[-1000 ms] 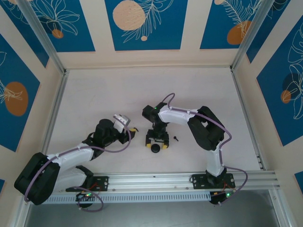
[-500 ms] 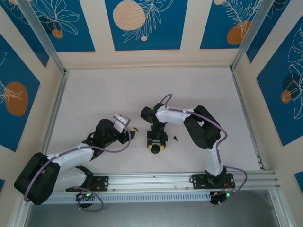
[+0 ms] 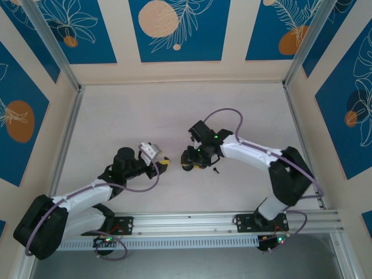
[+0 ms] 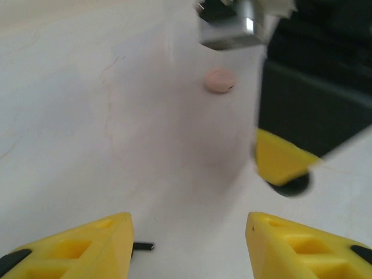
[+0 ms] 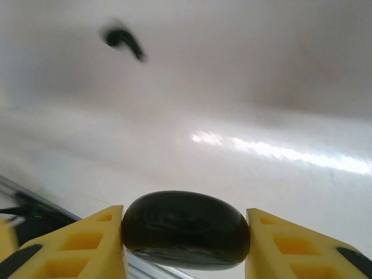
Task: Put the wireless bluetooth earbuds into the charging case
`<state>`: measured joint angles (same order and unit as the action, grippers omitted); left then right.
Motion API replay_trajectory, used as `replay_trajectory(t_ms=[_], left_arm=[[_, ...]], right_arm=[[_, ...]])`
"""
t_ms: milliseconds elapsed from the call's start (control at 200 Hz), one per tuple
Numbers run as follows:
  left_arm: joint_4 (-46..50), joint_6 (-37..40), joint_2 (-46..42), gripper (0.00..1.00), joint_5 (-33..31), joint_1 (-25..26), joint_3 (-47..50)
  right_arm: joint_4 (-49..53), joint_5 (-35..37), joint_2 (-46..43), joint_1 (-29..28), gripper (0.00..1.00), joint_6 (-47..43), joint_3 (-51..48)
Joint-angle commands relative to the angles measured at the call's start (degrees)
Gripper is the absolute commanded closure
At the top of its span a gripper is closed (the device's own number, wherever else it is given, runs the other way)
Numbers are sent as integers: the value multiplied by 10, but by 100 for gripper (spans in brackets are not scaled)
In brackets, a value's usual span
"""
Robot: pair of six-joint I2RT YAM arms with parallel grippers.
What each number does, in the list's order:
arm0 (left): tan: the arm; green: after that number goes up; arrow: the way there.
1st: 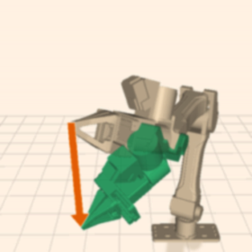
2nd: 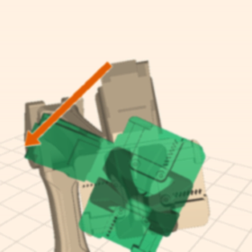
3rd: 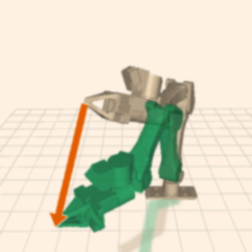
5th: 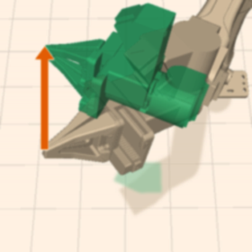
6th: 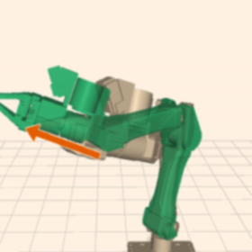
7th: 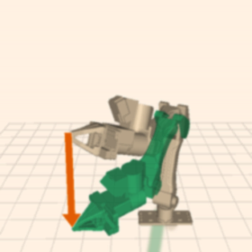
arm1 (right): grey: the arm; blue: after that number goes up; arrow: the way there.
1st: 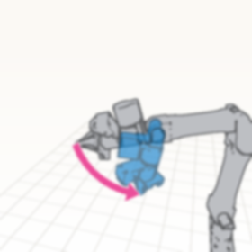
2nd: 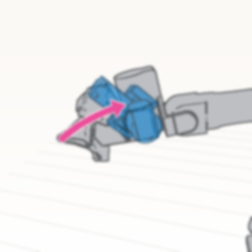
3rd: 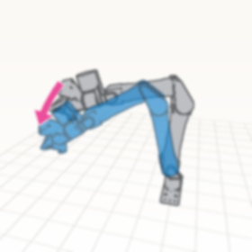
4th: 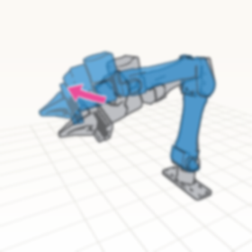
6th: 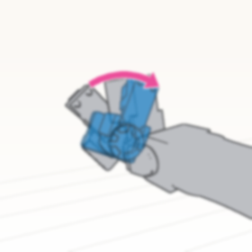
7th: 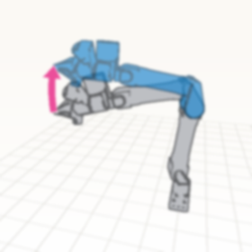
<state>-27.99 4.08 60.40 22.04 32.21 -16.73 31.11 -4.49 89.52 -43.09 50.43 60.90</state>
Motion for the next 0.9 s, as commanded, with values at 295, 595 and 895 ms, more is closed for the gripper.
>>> replay_trajectory(t_ms=[295,595,895], left_arm=[[-31,65,-59,49,116,28,8],[-67,20,-61,50,75,32,11],[-73,-10,-58,50,49,32,11]], right_arm=[[-350,-42,-129,-4,61,8,-140],[-431,-33,-154,-38,61,15,-180],[-452,-37,-154,-50,60,23,-190]])
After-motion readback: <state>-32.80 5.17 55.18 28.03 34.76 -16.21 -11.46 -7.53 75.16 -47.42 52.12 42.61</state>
